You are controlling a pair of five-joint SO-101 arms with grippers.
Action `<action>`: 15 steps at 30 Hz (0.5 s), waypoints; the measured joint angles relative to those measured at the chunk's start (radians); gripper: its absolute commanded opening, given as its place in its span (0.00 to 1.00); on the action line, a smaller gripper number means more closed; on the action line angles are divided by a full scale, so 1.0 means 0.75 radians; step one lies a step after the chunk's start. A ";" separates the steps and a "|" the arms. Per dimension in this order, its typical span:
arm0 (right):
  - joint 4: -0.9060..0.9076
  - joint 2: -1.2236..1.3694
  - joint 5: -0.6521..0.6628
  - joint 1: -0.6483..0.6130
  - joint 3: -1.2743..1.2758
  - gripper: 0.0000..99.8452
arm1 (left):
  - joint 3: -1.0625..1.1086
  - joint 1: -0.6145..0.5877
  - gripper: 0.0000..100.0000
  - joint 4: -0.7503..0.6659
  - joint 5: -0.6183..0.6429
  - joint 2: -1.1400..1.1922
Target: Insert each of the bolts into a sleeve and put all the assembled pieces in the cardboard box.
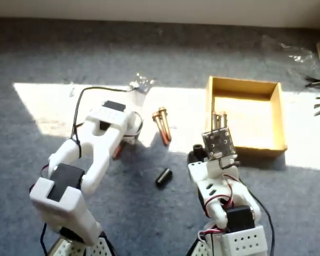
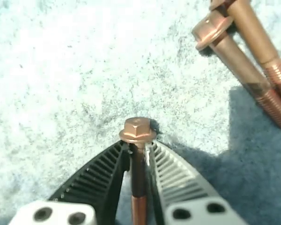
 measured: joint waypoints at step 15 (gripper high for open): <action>0.000 0.000 0.000 0.000 0.000 0.00 | -0.346 0.000 0.08 0.311 0.000 0.215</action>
